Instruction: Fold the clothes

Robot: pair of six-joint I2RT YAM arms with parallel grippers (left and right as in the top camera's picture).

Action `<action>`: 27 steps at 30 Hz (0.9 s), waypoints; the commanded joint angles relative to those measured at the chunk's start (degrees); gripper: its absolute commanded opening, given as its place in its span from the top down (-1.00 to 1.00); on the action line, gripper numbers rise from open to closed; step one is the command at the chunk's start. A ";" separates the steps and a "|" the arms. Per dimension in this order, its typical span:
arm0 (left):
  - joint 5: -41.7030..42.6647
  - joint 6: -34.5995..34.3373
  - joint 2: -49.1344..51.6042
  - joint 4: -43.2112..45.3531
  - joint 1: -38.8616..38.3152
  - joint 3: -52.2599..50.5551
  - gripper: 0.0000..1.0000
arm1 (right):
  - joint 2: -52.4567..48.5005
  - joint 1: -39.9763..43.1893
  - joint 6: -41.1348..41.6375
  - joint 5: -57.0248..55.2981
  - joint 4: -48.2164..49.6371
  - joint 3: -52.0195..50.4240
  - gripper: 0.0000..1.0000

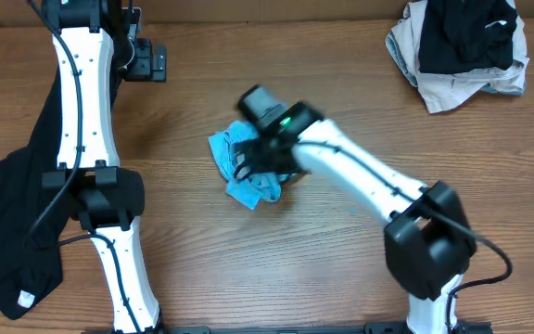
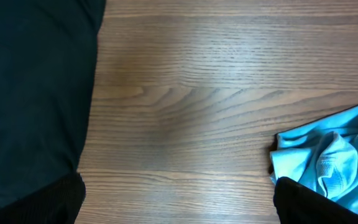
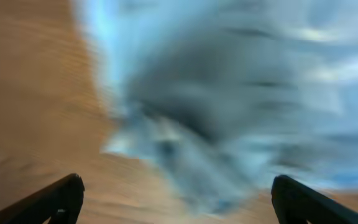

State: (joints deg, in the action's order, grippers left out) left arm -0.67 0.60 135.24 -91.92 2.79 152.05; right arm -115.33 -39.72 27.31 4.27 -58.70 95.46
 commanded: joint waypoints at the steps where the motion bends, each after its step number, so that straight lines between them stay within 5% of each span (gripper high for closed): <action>1: 0.70 1.16 0.42 0.94 0.20 -2.97 -1.00 | 2.64 8.46 12.15 -0.20 -5.57 0.79 -1.00; 16: 1.75 1.16 0.42 2.75 0.20 -8.57 -1.00 | 2.32 13.31 14.95 8.44 8.70 -14.60 -0.92; 20: 1.77 1.14 0.42 2.91 0.20 -9.46 -1.00 | 2.27 13.33 13.22 4.96 13.18 -15.63 0.20; 23: 1.77 1.16 0.42 2.64 0.17 -9.55 -1.00 | 2.27 13.62 11.85 3.06 16.31 -15.63 0.61; 27: 1.84 1.11 0.42 1.51 0.17 -9.55 -1.00 | 2.27 15.76 8.70 0.81 21.42 -15.63 0.85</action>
State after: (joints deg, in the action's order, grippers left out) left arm 0.45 0.60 135.24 -89.73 2.79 143.00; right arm -114.69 -25.80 38.87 9.02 -39.55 80.12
